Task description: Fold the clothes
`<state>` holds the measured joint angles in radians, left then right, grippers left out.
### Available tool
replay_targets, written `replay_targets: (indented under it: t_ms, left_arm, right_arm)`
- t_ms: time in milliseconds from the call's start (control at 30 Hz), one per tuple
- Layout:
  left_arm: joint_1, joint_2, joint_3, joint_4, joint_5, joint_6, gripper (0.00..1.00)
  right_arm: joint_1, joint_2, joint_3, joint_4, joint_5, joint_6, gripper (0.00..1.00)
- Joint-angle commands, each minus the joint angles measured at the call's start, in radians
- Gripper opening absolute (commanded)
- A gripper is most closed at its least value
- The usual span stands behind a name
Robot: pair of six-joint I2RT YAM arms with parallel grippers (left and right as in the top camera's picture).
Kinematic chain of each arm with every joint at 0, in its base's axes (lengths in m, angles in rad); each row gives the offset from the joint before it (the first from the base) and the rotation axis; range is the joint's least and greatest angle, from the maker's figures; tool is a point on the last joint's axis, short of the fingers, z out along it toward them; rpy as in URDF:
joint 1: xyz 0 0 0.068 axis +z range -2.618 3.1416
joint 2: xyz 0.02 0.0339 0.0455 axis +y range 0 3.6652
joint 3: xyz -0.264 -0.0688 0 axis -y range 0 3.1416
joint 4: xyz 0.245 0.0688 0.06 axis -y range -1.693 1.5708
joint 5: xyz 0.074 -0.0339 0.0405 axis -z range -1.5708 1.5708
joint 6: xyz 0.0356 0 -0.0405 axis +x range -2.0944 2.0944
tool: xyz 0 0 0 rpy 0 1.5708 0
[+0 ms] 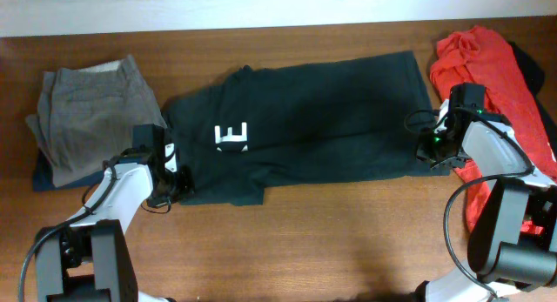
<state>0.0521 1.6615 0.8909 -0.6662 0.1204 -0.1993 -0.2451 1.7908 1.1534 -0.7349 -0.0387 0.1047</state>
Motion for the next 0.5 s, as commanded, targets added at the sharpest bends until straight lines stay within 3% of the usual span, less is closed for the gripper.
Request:
replay_targets:
  t_ms: [0, 167, 467]
  left_arm:
    - [0.003, -0.049, 0.091, -0.039, 0.041, 0.014, 0.01]
    - [0.003, -0.138, 0.220, -0.038, 0.101, 0.013, 0.00]
    - [0.003, -0.087, 0.245, 0.206, 0.089, 0.013, 0.01]
  right_arm:
    - [0.003, 0.001, -0.009, -0.001, -0.006, 0.005, 0.40]
    - [0.003, 0.001, -0.009, -0.001, -0.006, 0.005, 0.40]
    - [0.003, 0.001, -0.009, -0.001, -0.006, 0.005, 0.40]
